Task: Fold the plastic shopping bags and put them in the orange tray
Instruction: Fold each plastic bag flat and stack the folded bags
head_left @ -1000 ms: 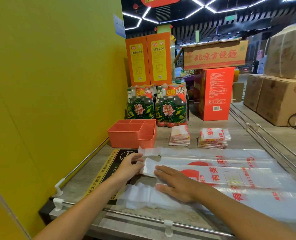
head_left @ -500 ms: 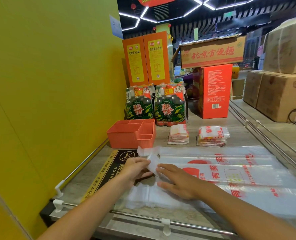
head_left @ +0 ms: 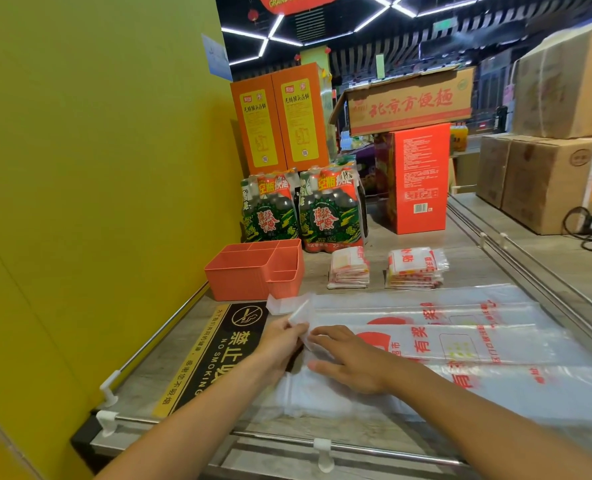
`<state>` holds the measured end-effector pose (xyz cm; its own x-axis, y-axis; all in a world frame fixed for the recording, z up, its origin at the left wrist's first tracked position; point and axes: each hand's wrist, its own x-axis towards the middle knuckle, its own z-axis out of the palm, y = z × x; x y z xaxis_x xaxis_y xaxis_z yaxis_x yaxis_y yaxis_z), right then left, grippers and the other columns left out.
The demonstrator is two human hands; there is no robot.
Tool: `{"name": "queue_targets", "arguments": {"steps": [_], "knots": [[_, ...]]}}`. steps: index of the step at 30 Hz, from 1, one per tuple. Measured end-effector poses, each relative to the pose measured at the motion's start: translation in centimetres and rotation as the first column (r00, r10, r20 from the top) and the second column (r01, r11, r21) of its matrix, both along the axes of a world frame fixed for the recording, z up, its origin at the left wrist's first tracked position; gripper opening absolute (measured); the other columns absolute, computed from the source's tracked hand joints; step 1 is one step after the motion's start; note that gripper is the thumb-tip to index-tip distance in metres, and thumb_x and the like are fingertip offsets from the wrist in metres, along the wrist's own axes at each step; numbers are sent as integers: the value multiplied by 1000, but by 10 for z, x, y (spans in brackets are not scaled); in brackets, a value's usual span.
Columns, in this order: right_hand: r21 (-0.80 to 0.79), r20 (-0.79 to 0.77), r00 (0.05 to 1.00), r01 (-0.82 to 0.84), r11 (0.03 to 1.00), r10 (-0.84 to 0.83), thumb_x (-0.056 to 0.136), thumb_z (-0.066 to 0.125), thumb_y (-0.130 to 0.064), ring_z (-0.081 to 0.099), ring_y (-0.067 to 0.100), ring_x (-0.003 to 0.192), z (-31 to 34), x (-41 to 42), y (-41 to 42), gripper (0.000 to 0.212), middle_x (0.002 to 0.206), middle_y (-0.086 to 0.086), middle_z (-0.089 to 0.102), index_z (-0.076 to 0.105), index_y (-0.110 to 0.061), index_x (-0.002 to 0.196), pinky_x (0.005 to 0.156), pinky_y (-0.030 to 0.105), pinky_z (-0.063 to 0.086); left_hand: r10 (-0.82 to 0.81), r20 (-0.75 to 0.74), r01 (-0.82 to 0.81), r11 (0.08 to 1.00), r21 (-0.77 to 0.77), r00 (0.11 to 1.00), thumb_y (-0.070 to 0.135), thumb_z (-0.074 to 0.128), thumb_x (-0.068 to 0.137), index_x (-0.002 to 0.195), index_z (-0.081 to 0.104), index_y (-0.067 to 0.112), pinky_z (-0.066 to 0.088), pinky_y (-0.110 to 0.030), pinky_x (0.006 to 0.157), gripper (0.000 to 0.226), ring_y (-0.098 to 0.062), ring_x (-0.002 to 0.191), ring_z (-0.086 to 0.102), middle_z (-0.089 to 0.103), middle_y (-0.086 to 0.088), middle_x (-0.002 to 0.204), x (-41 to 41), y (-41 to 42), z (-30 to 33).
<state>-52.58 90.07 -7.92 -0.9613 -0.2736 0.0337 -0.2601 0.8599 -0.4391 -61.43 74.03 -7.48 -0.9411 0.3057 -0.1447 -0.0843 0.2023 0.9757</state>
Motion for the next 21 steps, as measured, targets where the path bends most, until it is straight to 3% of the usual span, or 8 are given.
{"name": "queue_targets", "arguments": {"steps": [2, 4, 7, 11, 13, 15, 17, 21], "knots": [[-6, 5, 1000, -5, 1000, 5, 101, 36, -62, 13, 10, 150, -1, -1, 2, 67, 165, -8, 19, 24, -30, 159, 124, 37, 19, -47, -147, 31, 994, -108, 988, 16, 58, 100, 100, 68, 11, 53, -37, 61, 11, -23, 77, 65, 68, -9, 85, 0, 0, -1], [-23, 18, 1000, -10, 1000, 10, 102, 38, -61, 12, 10, 151, 2, -1, 3, 66, 165, -9, 21, 26, -30, 159, 124, 39, 18, -103, -301, 30, 971, -238, 948, 12, 57, 100, 100, 68, 12, 58, -36, 78, 11, -19, 85, 69, 72, -7, 89, 0, 0, -1], [-16, 35, 999, 21, 1000, -20, 101, 44, -57, 10, 10, 153, 13, 1, 8, 66, 166, -7, 21, 30, -25, 158, 125, 38, 15, -157, -436, -15, 931, -365, 886, 5, 52, 99, 99, 63, 7, 45, -16, 61, 11, -9, 68, 58, 63, -2, 76, 1, 1, 1], [55, 66, 993, 96, 994, -100, 101, 52, -50, 29, 18, 149, 38, 9, 33, 63, 162, 0, 32, 38, -20, 154, 122, 38, 25, -282, -565, -25, 881, -473, 776, 2, 49, 97, 114, 63, 14, 39, -10, 58, 25, -3, 67, 54, 61, 4, 76, 7, 5, 13], [147, 82, 989, 113, 983, -126, 102, 49, -49, 35, 21, 144, 41, 21, 48, 58, 157, 4, 39, 44, -17, 150, 119, 38, 29, -385, -596, -12, 834, -552, 704, -2, 48, 96, 106, 63, 16, 36, -6, 58, 26, -6, 68, 53, 53, 15, 73, 11, 7, 18], [200, 78, 986, 131, 971, -149, 104, 47, -47, 39, 24, 139, 35, 33, 60, 52, 153, 7, 43, 50, -12, 143, 116, 38, 32, -478, -583, -4, 771, -637, 657, -1, 47, 95, 99, 61, 16, 35, -7, 65, 22, -15, 83, 54, 51, 12, 82, 13, 11, 18], [177, 90, 982, 146, 973, -164, 104, 46, -47, 33, 21, 145, 25, 42, 67, 54, 160, 1, 34, 45, -16, 149, 118, 35, 26, -527, -564, 13, 737, -675, 635, 3, 49, 96, 116, 62, 13, 36, -13, 81, 26, -16, 100, 52, 47, 7, 103, 10, 16, 14], [104, 112, 976, 174, 979, -186, 102, 46, -55, 22, 15, 151, 14, 43, 70, 65, 167, -11, 18, 28, -29, 158, 121, 34, 19, -591, -518, 62, 694, -717, 619, 7, 51, 98, 141, 51, 14, 43, -28, 94, 44, -15, 107, 46, 40, 4, 114, 14, 25, 11]]}}
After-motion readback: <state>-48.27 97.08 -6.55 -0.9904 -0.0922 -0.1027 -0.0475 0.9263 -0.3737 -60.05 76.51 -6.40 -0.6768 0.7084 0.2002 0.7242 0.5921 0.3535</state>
